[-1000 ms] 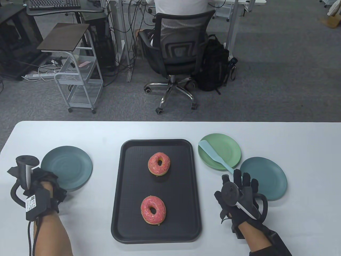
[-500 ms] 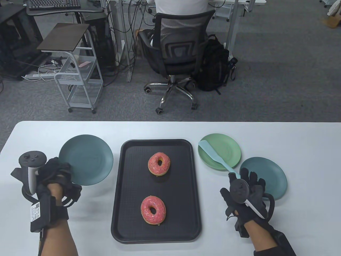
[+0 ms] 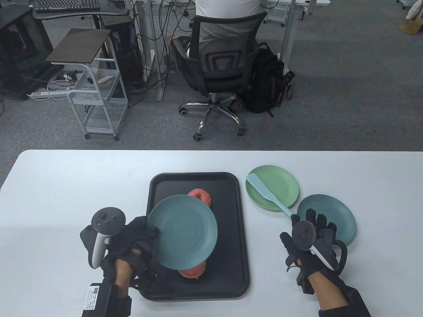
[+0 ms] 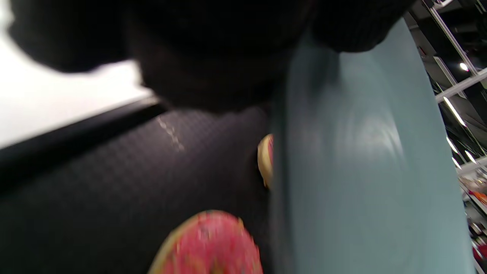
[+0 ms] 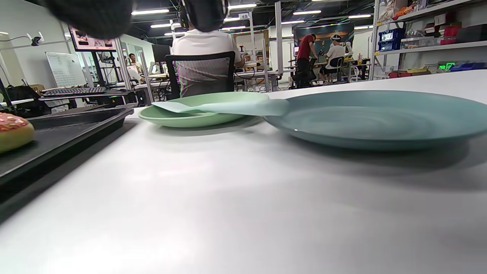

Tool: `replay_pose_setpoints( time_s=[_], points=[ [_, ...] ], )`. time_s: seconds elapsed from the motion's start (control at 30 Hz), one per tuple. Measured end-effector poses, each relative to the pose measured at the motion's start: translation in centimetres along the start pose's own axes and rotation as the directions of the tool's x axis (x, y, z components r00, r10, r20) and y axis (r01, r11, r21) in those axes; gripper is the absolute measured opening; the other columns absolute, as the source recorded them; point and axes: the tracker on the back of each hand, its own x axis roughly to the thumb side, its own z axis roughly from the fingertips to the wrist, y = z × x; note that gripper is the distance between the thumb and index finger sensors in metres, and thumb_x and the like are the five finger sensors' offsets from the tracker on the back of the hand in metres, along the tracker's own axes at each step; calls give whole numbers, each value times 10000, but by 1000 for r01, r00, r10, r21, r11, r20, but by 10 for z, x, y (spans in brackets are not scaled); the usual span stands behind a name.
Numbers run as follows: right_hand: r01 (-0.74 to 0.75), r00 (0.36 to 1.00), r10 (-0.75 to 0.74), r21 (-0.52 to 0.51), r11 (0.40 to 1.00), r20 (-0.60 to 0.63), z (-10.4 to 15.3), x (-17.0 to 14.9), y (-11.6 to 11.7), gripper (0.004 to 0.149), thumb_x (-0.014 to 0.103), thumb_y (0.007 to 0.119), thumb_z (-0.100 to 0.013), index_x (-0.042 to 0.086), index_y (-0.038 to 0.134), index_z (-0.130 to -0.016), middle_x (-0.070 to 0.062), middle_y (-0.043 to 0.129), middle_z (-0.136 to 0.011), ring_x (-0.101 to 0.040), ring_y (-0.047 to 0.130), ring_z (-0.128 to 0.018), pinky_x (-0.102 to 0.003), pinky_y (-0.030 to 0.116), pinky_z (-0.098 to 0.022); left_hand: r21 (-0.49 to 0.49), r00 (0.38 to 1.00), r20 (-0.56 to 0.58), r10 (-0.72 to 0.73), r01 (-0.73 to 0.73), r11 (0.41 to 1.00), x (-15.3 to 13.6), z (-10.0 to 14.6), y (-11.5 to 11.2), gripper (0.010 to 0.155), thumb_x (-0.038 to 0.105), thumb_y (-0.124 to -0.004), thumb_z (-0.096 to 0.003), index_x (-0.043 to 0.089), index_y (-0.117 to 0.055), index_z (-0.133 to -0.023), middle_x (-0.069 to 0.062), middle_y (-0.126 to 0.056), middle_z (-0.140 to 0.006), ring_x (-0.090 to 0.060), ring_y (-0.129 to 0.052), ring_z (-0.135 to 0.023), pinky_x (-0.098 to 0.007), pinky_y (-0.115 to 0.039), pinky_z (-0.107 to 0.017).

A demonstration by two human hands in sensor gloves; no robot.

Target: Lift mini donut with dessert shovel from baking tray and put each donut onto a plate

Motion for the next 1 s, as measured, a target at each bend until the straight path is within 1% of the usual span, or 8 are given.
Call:
replay_pose_setpoints(
  time_s=[0.33,0.5,0.57,0.6,0.67,0.77,0.9,1.0],
  points=[
    [-17,1000,17,-12,1000,9,0,3,1,753,588,700,-488,220,448,-1095,-244,217,-1205,-575,237,-1056,-736,149,-713,-74,999,13,44,-43,996,-30,-3,-42,424,403,-826,-380,274,-758,-778,2,-1008,-541,-152,-1081,-128,-320,-955,-163],
    [-11,999,12,-32,999,47,3,13,-1,750,589,697,-488,215,455,-1091,-250,240,-1202,-571,269,-1053,-735,164,-716,-64,1000,13,-10,10,998,-35,0,-40,423,405,-824,-381,274,-759,-778,2,-1006,-544,-150,-1078,-133,-322,-953,-168],
    [26,996,-18,-89,996,91,7,18,-5,721,581,696,-488,204,503,-1070,-257,341,-1185,-555,378,-1036,-733,207,-725,-73,1000,14,2,-1,997,-35,0,-40,423,405,-823,-382,275,-757,-780,2,-1006,-544,-151,-1079,-132,-322,-953,-168],
    [104,985,-73,-198,975,158,13,26,-10,687,570,701,-486,178,574,-1036,-260,502,-1135,-526,542,-983,-726,279,-731,-81,1000,16,8,-6,997,-35,0,-41,423,407,-822,-382,277,-757,-779,3,-1006,-544,-149,-1079,-134,-320,-954,-169],
    [162,967,-104,-246,956,231,22,39,-17,662,574,687,-484,148,644,-990,-228,743,-995,-477,769,-827,-691,451,-711,-90,1000,19,13,-12,996,-35,0,-42,424,406,-822,-383,276,-755,-781,4,-1005,-546,-148,-1079,-135,-320,-954,-171],
    [262,921,-197,-158,952,335,38,68,-17,678,597,656,-475,130,677,-966,-194,882,-848,-429,887,-666,-639,611,-642,-103,1000,30,10,-7,995,-33,2,-44,424,408,-821,-384,277,-755,-781,4,-1005,-547,-147,-1079,-135,-320,-953,-171],
    [403,842,-416,114,908,343,49,98,1,740,617,621,-454,96,655,-978,-214,890,-820,-446,884,-630,-644,611,-625,-124,999,38,22,-17,992,-30,4,-47,424,408,-820,-385,278,-753,-783,6,-1005,-548,-148,-1078,-136,-320,-954,-170],
    [431,821,-468,183,884,328,50,107,10,736,601,645,-458,78,644,-976,-218,894,-803,-446,885,-613,-643,614,-615,-124,999,45,8,-2,992,-29,4,-48,424,411,-818,-386,280,-752,-783,10,-1005,-549,-143,-1079,-138,-315,-955,-174]
  ],
)
